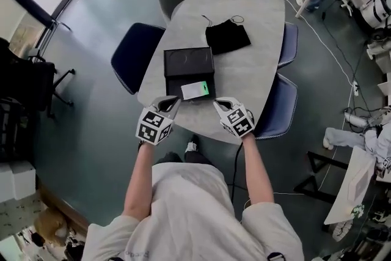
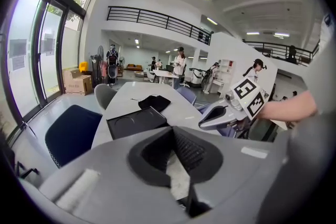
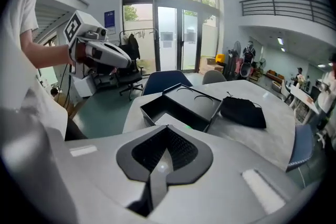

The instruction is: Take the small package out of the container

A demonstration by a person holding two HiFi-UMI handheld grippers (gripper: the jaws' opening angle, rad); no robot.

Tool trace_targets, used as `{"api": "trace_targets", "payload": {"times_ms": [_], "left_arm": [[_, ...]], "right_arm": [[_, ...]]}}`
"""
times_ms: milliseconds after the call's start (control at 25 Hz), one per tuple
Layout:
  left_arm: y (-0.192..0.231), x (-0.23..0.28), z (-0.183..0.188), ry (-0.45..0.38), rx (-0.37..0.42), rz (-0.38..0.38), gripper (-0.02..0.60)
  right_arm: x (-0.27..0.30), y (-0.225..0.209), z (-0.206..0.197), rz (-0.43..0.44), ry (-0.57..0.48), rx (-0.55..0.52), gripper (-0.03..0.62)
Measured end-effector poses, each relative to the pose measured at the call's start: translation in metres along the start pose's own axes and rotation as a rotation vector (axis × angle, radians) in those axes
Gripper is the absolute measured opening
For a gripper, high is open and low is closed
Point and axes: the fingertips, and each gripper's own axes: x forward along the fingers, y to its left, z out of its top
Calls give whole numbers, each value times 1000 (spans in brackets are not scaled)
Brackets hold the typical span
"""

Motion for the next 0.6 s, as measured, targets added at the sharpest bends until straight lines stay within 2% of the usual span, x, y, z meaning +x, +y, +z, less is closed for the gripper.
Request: {"api": "trace_targets", "payload": {"times_ms": [160,440,600], "left_arm": [[6,-2,-6,19,-14,23,52],[-7,2,-16,54,-4,-16,52],[6,10,-22,62,-11,-32,52]], "right_arm": [[32,2,6,61,57,-111,-2],[84,7,11,165,143,-223,8],[104,8,1,230,262,-316,8]]}}
